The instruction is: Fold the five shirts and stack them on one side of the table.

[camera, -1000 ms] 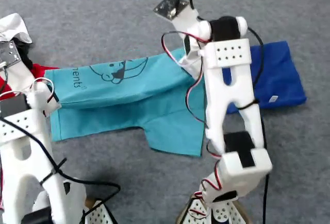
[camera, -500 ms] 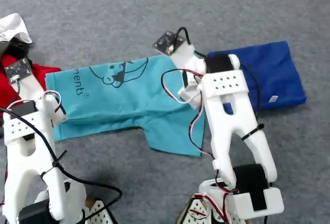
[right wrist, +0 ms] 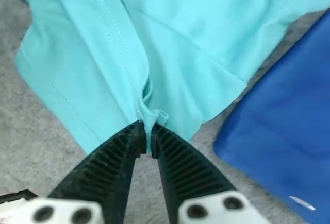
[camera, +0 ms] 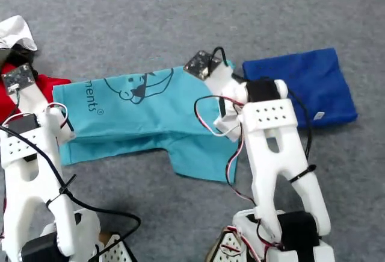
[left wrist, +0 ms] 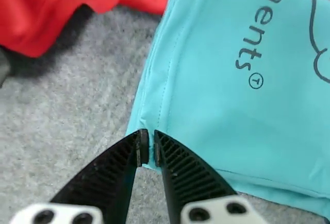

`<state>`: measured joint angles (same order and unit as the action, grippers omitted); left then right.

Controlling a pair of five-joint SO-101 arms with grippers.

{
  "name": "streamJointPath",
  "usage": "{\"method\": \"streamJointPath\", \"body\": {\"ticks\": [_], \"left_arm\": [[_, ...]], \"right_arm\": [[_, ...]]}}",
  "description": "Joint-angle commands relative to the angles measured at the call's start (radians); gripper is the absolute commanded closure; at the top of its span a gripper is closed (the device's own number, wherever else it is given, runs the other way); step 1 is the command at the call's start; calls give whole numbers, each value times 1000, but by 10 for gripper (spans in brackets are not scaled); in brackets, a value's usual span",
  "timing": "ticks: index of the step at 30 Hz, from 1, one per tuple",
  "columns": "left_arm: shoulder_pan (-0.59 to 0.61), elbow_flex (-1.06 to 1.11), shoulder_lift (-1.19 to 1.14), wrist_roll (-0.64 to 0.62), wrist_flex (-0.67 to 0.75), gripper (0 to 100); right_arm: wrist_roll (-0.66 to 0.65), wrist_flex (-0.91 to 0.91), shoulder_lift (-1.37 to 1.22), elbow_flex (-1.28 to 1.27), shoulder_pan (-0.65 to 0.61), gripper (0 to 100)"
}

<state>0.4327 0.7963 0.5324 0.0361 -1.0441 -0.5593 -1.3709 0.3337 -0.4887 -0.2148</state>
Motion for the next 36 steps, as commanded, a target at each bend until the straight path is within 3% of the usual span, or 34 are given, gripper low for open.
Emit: {"method": "streamJointPath", "body": {"ticks": [1,17,24,36], "left_arm": [[2,2,2,6,-5,981],[117,51,2,12,-3,981],[43,114,2,26,-3,981],[32,115,2,14,-3,964]], "right_arm": [[-9,15,54,-45,-2,996],[-11,17,137,-145,-7,996],[-11,25,153,-189,-8,996],[-20,23,153,-189,-8,992]]}}
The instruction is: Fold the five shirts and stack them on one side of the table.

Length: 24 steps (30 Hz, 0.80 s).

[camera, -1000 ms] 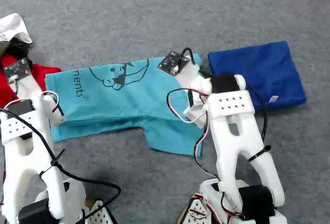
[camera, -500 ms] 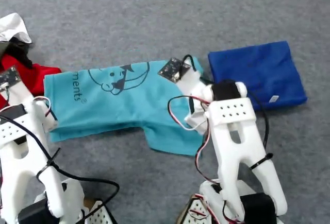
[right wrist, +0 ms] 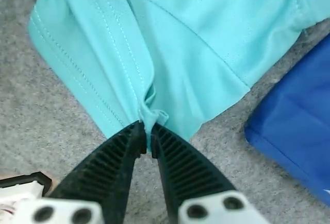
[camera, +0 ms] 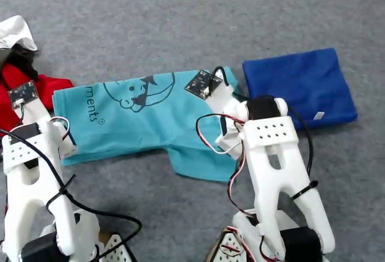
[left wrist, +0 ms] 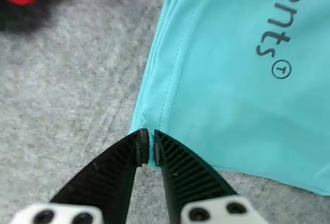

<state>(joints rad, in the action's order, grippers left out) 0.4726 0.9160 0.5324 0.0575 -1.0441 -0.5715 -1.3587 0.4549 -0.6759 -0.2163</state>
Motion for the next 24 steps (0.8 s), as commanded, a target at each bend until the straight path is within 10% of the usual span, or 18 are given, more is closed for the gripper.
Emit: {"method": "streamJointPath", "body": {"ticks": [1,11,17,24], "left_arm": [[-8,-3,2,-8,-3,943],[-5,-11,5,-3,-37,862],[80,-199,12,-41,-172,954],[-2,-318,-22,-109,-41,981]], "right_arm": [[-6,11,31,-2,-7,982],[-3,-15,31,5,1,692],[51,-18,19,87,-5,997],[181,63,-185,209,-171,995]]}}
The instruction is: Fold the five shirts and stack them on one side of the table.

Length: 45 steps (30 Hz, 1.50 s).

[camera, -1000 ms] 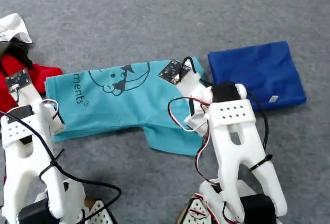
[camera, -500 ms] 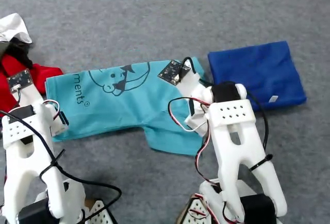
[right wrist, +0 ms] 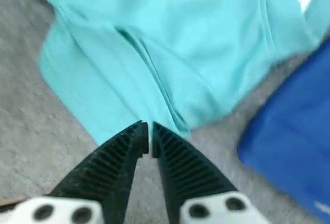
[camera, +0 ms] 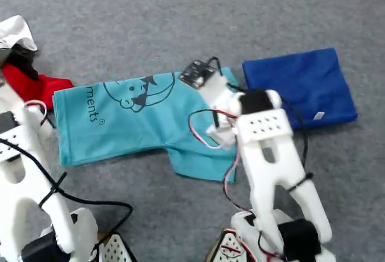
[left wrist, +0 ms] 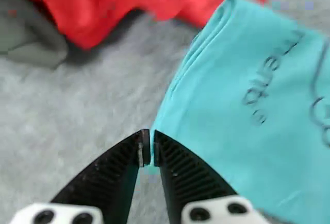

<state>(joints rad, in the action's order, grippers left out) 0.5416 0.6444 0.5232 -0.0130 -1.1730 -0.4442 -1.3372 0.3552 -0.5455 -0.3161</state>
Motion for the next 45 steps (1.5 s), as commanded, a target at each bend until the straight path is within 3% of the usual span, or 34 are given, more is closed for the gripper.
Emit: {"method": "streamJointPath", "body": {"ticks": [1,4,8,12,23,37,41,45], "left_arm": [[-101,-26,-30,-54,135,981],[-178,44,-107,-84,321,981],[-189,127,-234,-158,563,981],[-184,149,-358,-178,647,981],[-183,110,-409,-172,651,980],[-183,106,-410,-172,651,980],[-183,106,-410,-170,651,979],[-183,106,-410,-170,651,979]], "right_arm": [[78,63,-137,97,-90,995],[121,104,-300,170,-111,995],[138,103,-496,295,-111,995],[138,68,-593,378,-113,996],[129,-43,-595,381,-125,996],[117,-38,-323,56,-406,996],[40,-71,-220,13,-395,996],[-23,-77,-139,53,-285,996]]}}
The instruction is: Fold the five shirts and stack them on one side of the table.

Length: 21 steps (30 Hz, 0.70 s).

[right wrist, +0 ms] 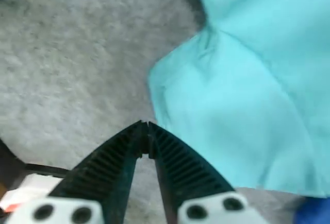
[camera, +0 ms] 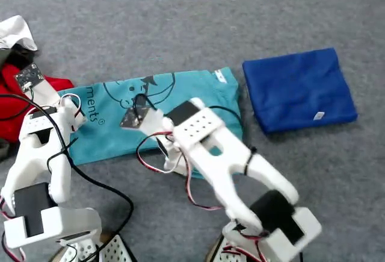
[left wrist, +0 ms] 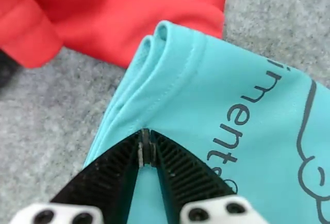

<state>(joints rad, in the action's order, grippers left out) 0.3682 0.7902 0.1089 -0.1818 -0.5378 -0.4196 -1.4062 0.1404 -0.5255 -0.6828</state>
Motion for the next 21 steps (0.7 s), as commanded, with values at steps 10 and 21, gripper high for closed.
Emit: {"method": "streamJointPath", "body": {"ticks": [10,21], "left_arm": [[-11,-41,4,-2,15,979],[-11,-41,4,-2,15,979]], "right_arm": [[-350,97,-10,-12,269,995],[-368,298,-163,-154,263,995]]}}
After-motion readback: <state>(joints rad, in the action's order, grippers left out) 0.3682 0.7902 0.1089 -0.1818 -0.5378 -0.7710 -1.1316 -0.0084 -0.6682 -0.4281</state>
